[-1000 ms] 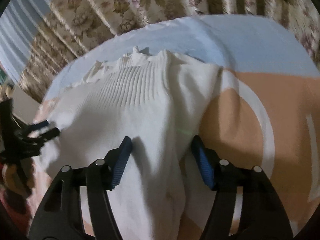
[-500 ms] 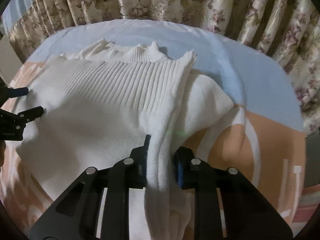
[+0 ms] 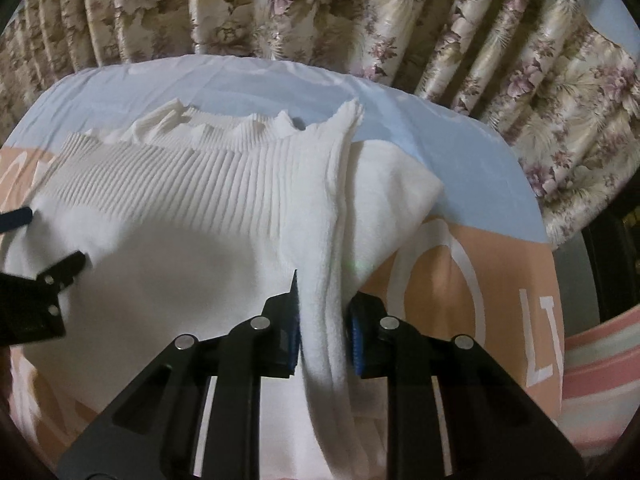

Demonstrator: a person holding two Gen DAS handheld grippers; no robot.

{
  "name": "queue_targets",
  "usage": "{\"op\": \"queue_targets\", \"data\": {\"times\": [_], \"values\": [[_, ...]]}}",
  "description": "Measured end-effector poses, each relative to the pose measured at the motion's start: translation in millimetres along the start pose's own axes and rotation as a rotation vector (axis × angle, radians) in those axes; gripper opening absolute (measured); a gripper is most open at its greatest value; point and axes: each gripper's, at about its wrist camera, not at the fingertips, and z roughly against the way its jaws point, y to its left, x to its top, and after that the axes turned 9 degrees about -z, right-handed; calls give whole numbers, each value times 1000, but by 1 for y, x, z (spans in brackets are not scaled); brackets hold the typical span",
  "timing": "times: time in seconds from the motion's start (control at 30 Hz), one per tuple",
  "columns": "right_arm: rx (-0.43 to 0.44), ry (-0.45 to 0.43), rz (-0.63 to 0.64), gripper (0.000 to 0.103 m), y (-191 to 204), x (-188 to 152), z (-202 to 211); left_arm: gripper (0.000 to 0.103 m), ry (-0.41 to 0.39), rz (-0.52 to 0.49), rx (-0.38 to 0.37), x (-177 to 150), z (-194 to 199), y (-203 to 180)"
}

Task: Fold small clothes

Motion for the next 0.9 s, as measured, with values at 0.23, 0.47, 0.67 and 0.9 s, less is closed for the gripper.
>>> {"op": "queue_targets", "data": {"times": [0.23, 0.47, 0.67, 0.9], "values": [[-66, -10, 41, 19, 46, 18, 32, 102, -61, -8, -11, -4, 30, 37], [-89, -56, 153, 17, 146, 25, 54, 101, -51, 77, 90, -41, 44, 139], [-143, -49, 341, 16, 255, -3, 34, 101, -19, 188, 132, -85, 51, 202], [-227, -29, 488, 19, 314, -33, 15, 101, -1, 265, 154, -122, 62, 228]]}}
